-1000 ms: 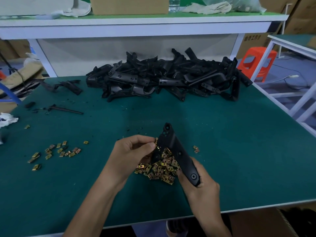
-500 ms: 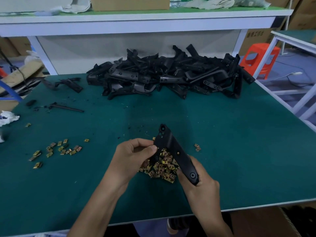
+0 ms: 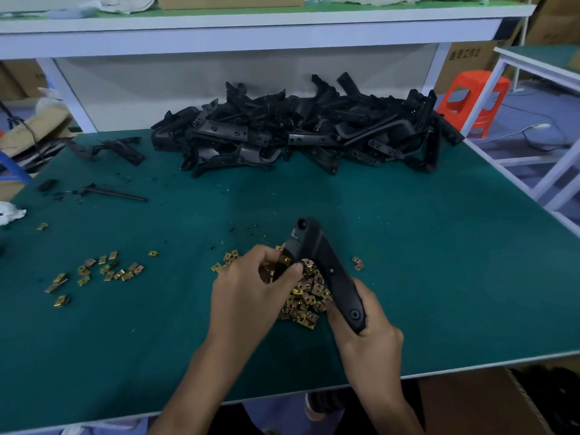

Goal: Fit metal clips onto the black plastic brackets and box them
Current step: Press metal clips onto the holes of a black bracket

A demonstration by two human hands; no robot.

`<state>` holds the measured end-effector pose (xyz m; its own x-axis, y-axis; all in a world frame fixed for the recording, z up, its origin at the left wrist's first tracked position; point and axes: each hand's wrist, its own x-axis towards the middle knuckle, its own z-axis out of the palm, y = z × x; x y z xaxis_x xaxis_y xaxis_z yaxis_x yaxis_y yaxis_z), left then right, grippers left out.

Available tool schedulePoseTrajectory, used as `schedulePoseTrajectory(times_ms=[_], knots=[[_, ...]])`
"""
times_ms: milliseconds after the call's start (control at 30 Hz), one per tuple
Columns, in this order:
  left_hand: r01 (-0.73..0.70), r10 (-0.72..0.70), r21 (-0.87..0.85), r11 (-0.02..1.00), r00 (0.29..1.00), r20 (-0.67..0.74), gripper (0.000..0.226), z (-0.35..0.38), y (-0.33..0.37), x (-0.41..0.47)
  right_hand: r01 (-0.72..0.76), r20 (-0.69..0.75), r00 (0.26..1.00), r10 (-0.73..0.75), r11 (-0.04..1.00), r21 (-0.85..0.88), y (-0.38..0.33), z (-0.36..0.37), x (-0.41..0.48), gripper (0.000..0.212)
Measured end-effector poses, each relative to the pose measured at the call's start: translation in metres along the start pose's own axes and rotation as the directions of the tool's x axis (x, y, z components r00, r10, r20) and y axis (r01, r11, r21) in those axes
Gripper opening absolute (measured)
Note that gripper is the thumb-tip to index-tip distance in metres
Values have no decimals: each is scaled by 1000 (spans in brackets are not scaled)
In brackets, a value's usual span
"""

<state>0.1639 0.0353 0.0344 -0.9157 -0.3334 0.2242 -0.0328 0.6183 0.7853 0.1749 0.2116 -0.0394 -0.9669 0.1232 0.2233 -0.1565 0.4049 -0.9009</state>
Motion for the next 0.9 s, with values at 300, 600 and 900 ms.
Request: schedulePoseTrajectory(times_ms=[300, 600, 900], knots=[[115, -40, -358, 927, 977, 212, 44, 24, 7, 26, -70, -186, 975, 119, 965, 252, -4, -3, 1, 35], [-239, 27, 288, 927, 810, 586, 44, 99, 23, 40, -119, -237, 946, 221, 917, 381, -6, -3, 5, 35], [-221, 19, 309, 925, 839, 545, 19, 109, 34, 45, -166, -197, 949, 248, 919, 357, -2, -4, 7, 37]])
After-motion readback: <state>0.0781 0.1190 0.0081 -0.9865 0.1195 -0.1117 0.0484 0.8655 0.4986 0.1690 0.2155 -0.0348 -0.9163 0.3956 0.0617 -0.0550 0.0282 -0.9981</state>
